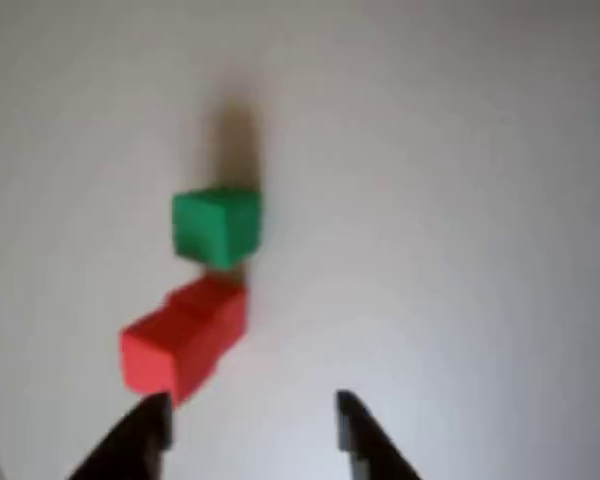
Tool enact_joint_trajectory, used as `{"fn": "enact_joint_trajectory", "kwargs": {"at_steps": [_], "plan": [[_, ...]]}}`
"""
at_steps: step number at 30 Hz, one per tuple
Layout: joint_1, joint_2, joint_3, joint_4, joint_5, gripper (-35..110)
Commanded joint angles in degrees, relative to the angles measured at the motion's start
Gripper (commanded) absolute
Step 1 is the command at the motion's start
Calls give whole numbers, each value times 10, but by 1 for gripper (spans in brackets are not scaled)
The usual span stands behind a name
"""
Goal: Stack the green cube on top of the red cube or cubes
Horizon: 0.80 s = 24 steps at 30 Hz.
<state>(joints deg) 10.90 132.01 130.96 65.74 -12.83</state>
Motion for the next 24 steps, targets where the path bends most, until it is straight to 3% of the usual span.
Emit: {"fn": "enact_joint_trajectory", "kwargs": {"at_steps": [1, 24], "plan": [[-14, -141, -115, -4, 26, 26], [11, -395, -272, -46, 5, 28]]}}
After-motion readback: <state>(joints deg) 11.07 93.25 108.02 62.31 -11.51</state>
